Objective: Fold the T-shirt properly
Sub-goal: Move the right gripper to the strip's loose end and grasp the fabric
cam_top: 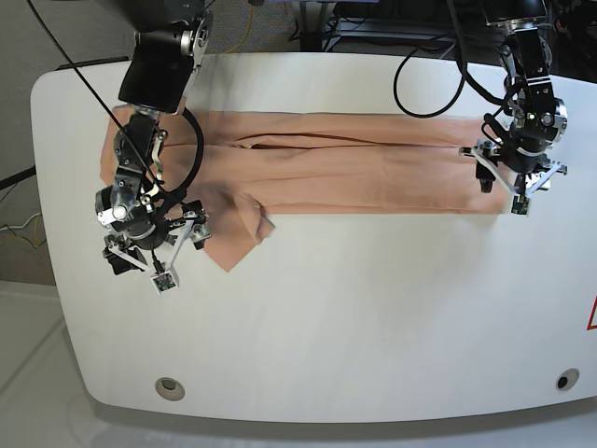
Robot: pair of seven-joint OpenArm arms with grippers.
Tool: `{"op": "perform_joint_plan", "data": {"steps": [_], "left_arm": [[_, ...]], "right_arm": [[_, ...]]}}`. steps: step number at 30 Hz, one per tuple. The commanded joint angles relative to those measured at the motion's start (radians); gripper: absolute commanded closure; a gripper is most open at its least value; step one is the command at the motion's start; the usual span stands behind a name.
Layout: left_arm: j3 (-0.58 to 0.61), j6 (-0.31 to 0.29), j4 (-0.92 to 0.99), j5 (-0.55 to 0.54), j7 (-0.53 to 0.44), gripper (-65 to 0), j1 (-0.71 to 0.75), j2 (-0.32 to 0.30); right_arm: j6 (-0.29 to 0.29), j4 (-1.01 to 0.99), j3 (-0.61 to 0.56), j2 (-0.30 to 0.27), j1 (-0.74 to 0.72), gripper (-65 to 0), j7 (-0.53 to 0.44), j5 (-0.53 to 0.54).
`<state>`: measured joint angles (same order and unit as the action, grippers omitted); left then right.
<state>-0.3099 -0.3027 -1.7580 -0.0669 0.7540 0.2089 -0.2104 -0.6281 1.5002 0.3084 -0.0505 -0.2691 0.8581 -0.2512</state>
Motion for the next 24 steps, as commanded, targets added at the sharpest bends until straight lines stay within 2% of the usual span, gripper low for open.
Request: {"op": "perform_joint_plan", "data": {"steps": [1, 8, 16, 24], "left_arm": [[-0.007, 0.006, -0.023, 0.003, -0.021, -30.7, -0.004, -0.014], [-0.007, 0.006, -0.023, 0.003, -0.021, -30.7, -0.004, -0.014], [-0.007, 0.006, -0.023, 0.003, -0.021, -30.7, -0.004, -0.014], [-0.007, 0.006, -0.023, 0.003, -0.021, -30.7, -0.006, -0.014]], "right_arm": [[0.004, -0.051, 0.002, -0.005, -0.040, -62.5, -0.046, 0.008], [0.009, -0.172, 0.004, -0.005, -0.072, -62.5, -0.101, 0.008], [0.012, -0.260, 0.004, 0.019, -0.089, -62.5, -0.161, 0.008], [0.012, -0.333, 0.053, 0.022, -0.095, -62.5, -0.213, 0.008]]}}
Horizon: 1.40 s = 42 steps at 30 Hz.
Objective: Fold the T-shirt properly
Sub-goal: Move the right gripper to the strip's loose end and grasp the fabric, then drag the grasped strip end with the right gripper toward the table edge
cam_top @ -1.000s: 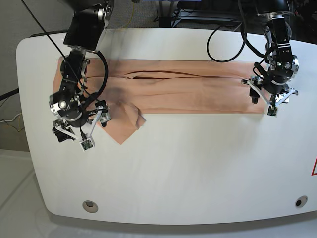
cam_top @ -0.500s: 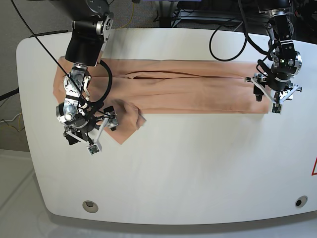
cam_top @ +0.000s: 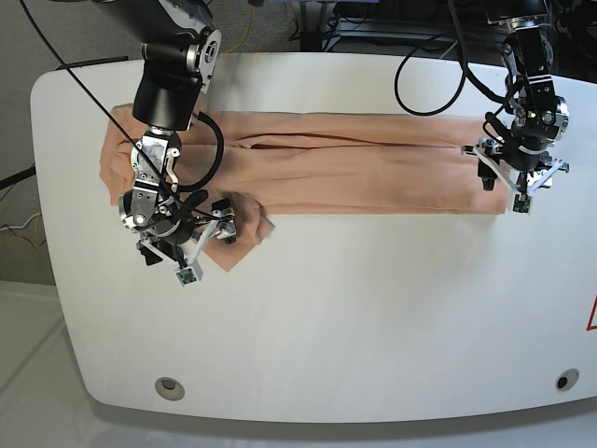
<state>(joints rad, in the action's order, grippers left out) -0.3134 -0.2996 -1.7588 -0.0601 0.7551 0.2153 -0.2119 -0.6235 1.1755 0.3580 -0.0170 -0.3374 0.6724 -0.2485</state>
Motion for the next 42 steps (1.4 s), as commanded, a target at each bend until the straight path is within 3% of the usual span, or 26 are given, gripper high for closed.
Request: {"op": "perform_joint_plan", "data": {"steps": [1, 25, 42], "left_arm": [[-0.003, 0.003, -0.022, -0.004, -0.022, -30.7, -0.012, -0.013], [0.000, 0.003, -0.022, -0.004, -0.022, -30.7, -0.017, -0.013], [-0.002, 0.003, -0.022, -0.004, -0.022, -30.7, -0.015, -0.013]], "right_arm": [[0.007, -0.015, 0.003, -0.011, -0.027, -62.5, -0.029, 0.005], [0.000, -0.036, -0.001, 0.012, 0.039, -62.1, -0.032, 0.005], [-0.002, 0.050, -0.001, 0.055, 0.111, -35.4, -0.027, 0.005]]}}
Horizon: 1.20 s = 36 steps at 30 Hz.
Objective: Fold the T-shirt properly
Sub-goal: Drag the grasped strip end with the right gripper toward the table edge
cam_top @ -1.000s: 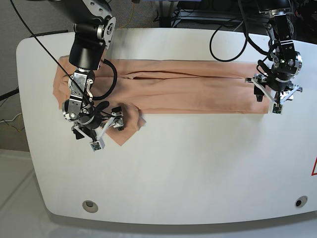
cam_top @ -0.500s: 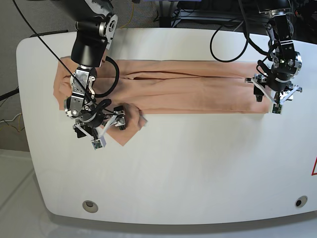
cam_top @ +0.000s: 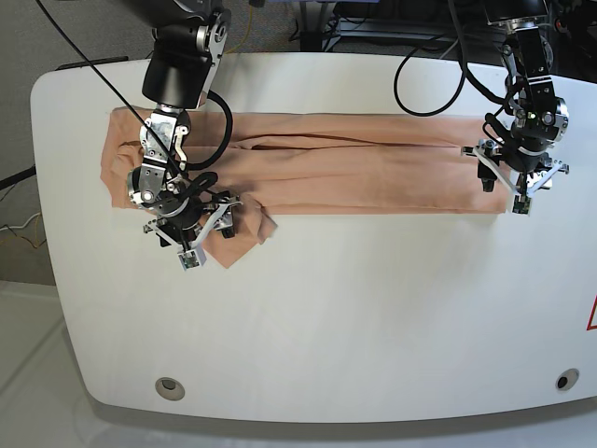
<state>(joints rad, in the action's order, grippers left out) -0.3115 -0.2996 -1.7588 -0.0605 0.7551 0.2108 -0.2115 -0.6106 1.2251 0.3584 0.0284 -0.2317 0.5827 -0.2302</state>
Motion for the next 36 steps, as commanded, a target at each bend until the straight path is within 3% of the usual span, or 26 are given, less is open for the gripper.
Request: {"op": "perform_joint_plan", "data": {"steps": [1, 8, 16, 23, 36], "left_arm": [[-0.004, 0.003, -0.022, -0.003, -0.022, -30.7, -0.009, -0.013], [-0.004, 0.003, -0.022, -0.003, -0.022, -30.7, -0.009, -0.013], [-0.004, 0.003, -0.022, -0.003, -0.022, -30.7, -0.007, -0.013], [-0.004, 0.003, -0.022, -0.003, -0.022, -30.7, -0.007, -0.013], [-0.004, 0.003, -0.020, -0.003, -0.022, -30.7, -0.007, -0.013]], "right_arm": [[-0.015, 0.000, -0.002, 0.014, 0.012, -34.1, 0.062, -0.015], [-0.015, 0.034, -0.002, 0.020, 0.035, -24.4, 0.062, -0.015], [-0.012, 0.100, -0.002, 0.021, 0.047, -3.9, 0.070, -0.015], [-0.013, 0.175, -0.003, 0.018, 0.044, -3.8, 0.142, -0.015], [-0.015, 0.496, -0.003, 0.018, 0.111, -3.8, 0.314, -0.015]]}}
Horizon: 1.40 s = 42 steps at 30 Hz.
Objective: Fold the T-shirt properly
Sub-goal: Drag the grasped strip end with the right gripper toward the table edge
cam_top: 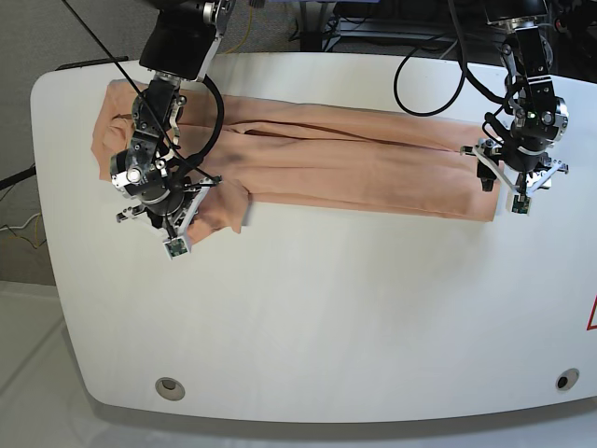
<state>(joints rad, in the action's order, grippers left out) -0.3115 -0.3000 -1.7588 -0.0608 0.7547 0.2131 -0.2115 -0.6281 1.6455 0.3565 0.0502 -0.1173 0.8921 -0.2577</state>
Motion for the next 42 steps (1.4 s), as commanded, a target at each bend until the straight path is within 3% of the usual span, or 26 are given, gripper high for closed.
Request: {"op": "perform_joint_plan", "data": {"steps": [1, 17, 42], "left_arm": [[-0.004, 0.003, -0.020, -0.003, -0.022, -30.7, -0.010, -0.013], [0.001, 0.003, -0.020, -0.003, -0.024, -30.7, -0.013, -0.012], [0.001, 0.003, -0.017, -0.003, -0.024, -30.7, -0.014, -0.012]], "right_arm": [[0.003, 0.101, -0.001, -0.003, 0.005, -3.8, 0.015, 0.013], [0.003, 0.296, -0.003, -0.002, 0.132, -3.8, 0.121, 0.013], [0.004, 0.359, 0.003, -0.003, 0.314, -3.5, 0.123, 0.005]]}}
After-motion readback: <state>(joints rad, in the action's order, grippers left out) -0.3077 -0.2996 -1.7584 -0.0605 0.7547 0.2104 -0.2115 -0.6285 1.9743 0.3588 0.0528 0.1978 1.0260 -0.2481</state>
